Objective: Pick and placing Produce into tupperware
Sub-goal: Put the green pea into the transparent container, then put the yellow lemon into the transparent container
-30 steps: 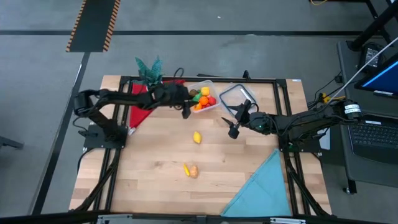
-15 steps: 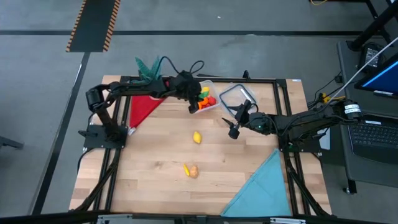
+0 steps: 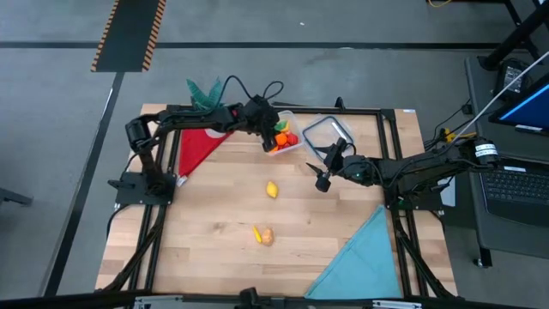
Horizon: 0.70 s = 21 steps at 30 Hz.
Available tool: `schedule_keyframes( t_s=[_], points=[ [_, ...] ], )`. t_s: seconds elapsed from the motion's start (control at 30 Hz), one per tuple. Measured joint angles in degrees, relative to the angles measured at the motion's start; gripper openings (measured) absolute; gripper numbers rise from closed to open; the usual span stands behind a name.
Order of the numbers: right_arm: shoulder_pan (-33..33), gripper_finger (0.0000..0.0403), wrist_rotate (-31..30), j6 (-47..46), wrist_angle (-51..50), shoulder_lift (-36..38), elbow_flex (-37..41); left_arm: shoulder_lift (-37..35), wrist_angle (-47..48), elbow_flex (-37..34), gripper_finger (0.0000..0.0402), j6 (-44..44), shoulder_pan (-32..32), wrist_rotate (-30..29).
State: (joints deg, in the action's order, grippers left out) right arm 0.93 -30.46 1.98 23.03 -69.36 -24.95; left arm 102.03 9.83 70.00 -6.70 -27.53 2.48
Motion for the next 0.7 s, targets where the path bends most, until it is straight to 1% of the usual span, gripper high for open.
schedule_keyframes(
  t_s=[0.17, 0.33, 0.47, 0.6, 0.7],
  points=[
    [0.0, 0.0291, 0.0, -0.2, -0.4, 0.0, 0.0, 4.2, -0.6, 0.0, 0.0118, -1.1, 0.0, 0.0],
    [0.0, 0.0291, 0.0, -0.1, -0.7, 0.0, 0.0, 5.4, -1.9, 0.0, 0.0115, -2.7, -0.5, -0.5],
    [0.0, 0.0291, 0.0, -0.1, -0.9, 0.0, 0.0, 5.4, -2.0, 0.0, 0.0139, -4.0, -1.2, -3.0],
    [0.0, 0.0291, 0.0, -0.1, -1.3, 0.0, 0.0, 5.4, -1.8, 0.0, 0.0163, -4.0, -1.5, -3.4],
    [0.0, 0.0291, 0.0, -0.1, -1.5, 0.0, 0.0, 5.4, -1.8, 0.0, 0.017, -4.0, -1.5, -3.3]
  ],
)
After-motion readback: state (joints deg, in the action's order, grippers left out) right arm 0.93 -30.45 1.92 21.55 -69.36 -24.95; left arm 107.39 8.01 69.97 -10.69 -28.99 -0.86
